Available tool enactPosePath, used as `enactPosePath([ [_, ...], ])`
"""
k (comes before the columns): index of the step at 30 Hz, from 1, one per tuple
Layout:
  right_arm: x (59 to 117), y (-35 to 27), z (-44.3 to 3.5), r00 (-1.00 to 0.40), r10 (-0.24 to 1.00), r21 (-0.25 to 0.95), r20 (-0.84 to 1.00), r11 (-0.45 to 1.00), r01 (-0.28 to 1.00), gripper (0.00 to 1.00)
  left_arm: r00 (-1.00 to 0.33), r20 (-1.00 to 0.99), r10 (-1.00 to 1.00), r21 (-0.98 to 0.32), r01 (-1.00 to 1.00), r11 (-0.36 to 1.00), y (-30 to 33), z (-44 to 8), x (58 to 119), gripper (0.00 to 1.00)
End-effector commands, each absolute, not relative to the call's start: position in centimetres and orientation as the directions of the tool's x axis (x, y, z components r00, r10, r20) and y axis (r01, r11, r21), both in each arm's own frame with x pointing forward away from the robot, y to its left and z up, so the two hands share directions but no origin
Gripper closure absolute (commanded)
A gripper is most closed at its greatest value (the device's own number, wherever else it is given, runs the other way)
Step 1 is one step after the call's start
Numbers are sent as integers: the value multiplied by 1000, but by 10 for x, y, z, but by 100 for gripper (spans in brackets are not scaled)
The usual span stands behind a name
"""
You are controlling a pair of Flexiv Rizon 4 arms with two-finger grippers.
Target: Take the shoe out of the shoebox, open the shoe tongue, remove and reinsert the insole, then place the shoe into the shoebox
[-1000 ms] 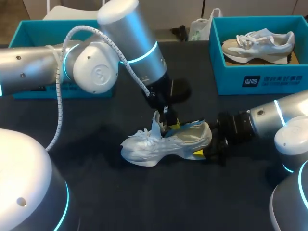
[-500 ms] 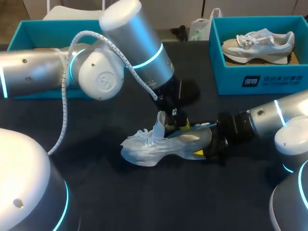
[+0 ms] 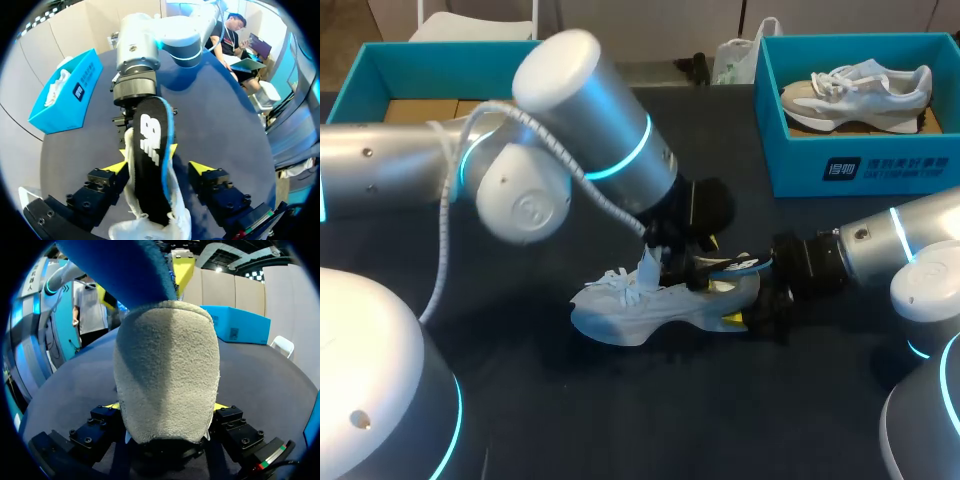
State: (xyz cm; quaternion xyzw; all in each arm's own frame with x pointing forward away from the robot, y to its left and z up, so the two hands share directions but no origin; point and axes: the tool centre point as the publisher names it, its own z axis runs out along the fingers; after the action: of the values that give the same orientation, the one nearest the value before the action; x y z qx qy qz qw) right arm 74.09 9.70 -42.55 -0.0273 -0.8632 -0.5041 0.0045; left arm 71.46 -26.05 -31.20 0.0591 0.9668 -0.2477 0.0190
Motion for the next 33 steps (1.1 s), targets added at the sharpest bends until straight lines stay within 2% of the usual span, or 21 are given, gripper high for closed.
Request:
enactPosePath([
  [1, 742, 101, -429, -998, 44, 867, 36, 495, 53, 100, -984, -159, 76, -474, 144, 868, -255, -311, 698, 27],
  [6, 742, 101, -429, -998, 44, 867, 36, 495, 53, 100, -972, -225, 70, -469, 171, 867, -262, -313, 697, 50],
  [7, 742, 101, -429, -998, 44, 867, 36, 495, 53, 100, -969, -240, 62, -464, 171, 869, -264, -313, 698, 51],
  [14, 742, 101, -429, -998, 44, 867, 36, 495, 53, 100, -956, -292, 27, -468, 168, 868, -273, -315, 707, 56],
  [31, 742, 101, -429, -998, 44, 867, 36, 495, 53, 100, -943, -333, 0, -482, 170, 860, -284, -335, 723, 56],
  [33, 742, 101, -429, -998, 44, 867, 36, 495, 53, 100, -936, -352, -5, -478, 175, 861, -285, -337, 724, 59],
])
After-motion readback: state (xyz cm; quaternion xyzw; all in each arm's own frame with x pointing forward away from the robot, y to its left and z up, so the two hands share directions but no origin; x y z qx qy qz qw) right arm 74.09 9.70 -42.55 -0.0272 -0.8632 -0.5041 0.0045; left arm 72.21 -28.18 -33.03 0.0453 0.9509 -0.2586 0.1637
